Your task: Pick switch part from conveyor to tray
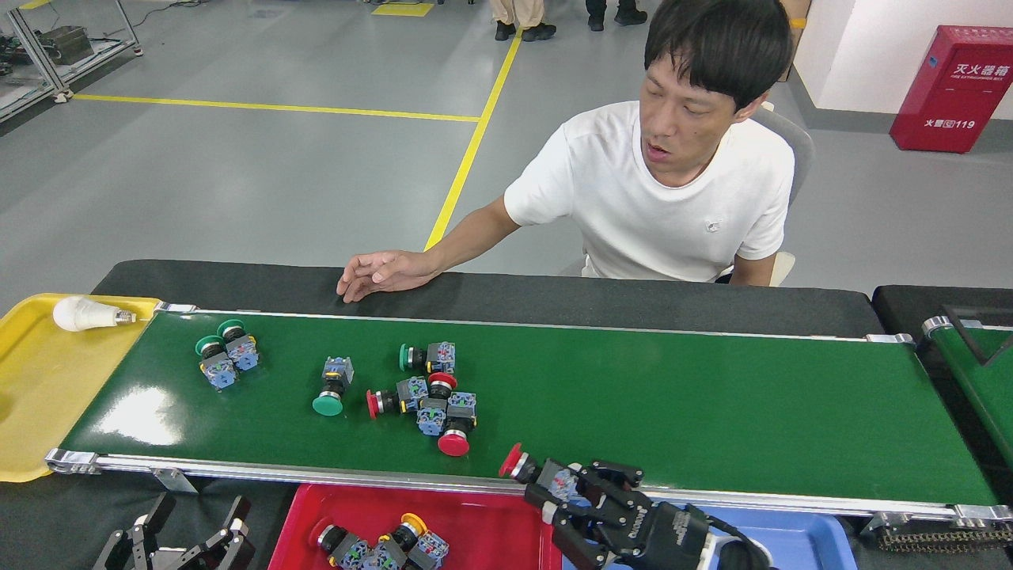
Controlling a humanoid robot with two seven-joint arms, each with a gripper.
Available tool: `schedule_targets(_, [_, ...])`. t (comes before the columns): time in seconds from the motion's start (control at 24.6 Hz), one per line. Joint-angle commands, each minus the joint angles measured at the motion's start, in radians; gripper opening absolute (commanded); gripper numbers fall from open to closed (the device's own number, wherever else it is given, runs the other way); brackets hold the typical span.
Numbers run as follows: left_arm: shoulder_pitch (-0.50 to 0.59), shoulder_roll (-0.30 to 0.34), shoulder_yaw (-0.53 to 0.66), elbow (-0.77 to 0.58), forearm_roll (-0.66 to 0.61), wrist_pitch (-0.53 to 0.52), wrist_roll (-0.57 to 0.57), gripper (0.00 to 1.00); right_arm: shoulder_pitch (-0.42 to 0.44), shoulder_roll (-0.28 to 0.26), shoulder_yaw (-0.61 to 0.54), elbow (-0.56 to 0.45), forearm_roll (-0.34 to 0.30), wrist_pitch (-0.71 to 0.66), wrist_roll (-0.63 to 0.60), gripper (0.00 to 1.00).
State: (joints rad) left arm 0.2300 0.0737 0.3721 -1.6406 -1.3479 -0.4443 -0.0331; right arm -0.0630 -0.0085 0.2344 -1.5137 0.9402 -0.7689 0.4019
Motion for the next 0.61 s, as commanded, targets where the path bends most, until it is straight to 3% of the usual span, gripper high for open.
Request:
schedule_targets(0.0, [-0.026, 0.012, -0.001, 0.001, -0.007, 0.013, -0.004, 1.0, -0.021, 0.01, -0.004, -0.013, -0.003, -0.017, 0.032, 0.99])
schedule_targets(0.16, [-0.09, -0.002, -0.027, 0.044, -0.094, 0.015, -0.004, 1.0, -0.047, 0.012, -0.035, -0.016, -0.008, -0.017, 0.032, 0.99])
schedule_targets(0.37, [-0.328, 0.006, -0.139, 0.288, -0.203, 0.128, 0.004, 1.0, -0.064, 0.007, -0.217, -0.023, 0.0, 0.186, 0.003, 0.98])
schedule_targets(0.45, [-0.417, 0.011, -0.17, 0.381, -0.208, 0.148, 0.007, 1.0, -0.064, -0.016, -0.267, -0.023, 0.006, 0.296, 0.0, 0.98])
schedule_targets(0.57, [-0.506, 0.031, -0.177, 0.487, -0.218, 0.165, 0.025, 1.0, -0.063, -0.091, -0.308, -0.022, 0.012, 0.462, -0.014, 0.98])
